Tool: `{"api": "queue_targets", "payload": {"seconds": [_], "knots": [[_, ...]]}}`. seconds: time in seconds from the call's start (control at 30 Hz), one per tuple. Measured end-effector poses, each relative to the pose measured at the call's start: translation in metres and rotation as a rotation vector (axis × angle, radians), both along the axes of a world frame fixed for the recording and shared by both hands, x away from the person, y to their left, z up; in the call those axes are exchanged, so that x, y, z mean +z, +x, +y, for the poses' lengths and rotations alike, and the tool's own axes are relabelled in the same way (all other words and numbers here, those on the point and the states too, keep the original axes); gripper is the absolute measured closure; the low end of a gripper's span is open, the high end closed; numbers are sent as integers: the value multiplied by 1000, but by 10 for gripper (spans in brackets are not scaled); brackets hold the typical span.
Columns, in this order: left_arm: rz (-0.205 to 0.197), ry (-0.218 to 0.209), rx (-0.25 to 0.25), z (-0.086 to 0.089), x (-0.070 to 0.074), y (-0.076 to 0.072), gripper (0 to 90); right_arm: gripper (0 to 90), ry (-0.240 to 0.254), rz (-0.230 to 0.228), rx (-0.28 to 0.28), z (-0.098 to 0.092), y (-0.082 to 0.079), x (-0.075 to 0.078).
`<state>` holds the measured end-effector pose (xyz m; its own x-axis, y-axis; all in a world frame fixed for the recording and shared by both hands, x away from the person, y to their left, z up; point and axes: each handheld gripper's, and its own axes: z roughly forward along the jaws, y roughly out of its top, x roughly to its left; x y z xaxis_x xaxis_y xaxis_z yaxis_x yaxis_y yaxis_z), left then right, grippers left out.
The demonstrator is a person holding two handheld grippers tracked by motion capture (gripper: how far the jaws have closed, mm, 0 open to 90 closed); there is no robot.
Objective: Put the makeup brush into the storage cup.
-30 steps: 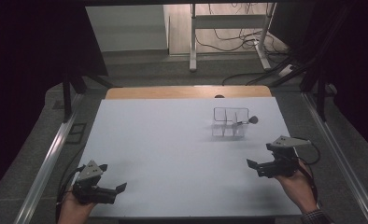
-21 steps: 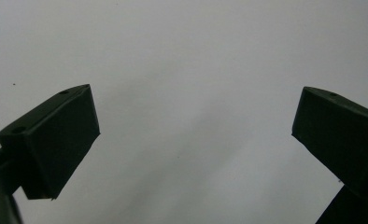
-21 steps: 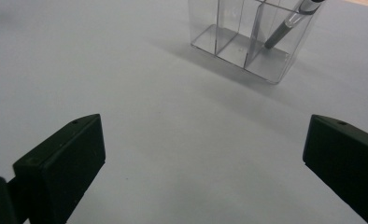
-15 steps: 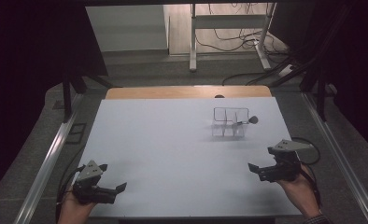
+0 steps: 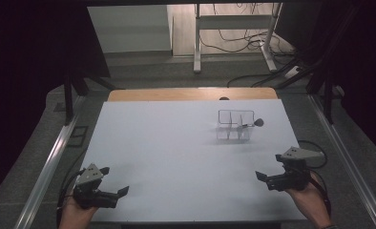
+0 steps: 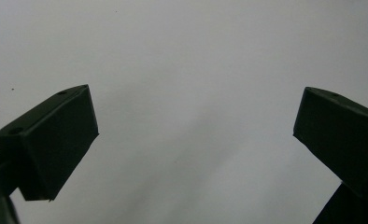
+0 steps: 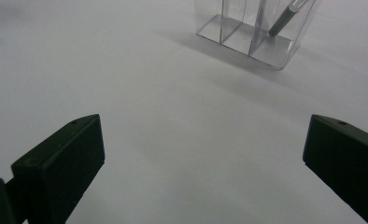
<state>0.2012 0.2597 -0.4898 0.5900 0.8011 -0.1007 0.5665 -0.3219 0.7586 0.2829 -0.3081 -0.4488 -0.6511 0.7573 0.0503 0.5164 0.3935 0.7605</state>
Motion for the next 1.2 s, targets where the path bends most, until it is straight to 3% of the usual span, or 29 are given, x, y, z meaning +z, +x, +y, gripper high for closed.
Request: {"api": "queue_targets", "payload": {"seconds": [0.63, 1.2], "knots": [[-1, 7, 9, 1, 0, 0, 4, 0, -2, -16, -21, -12, -19, 2], [3, 12, 4, 0, 0, 0, 4, 0, -33, -31, -61, -26, -32, -2]]}}
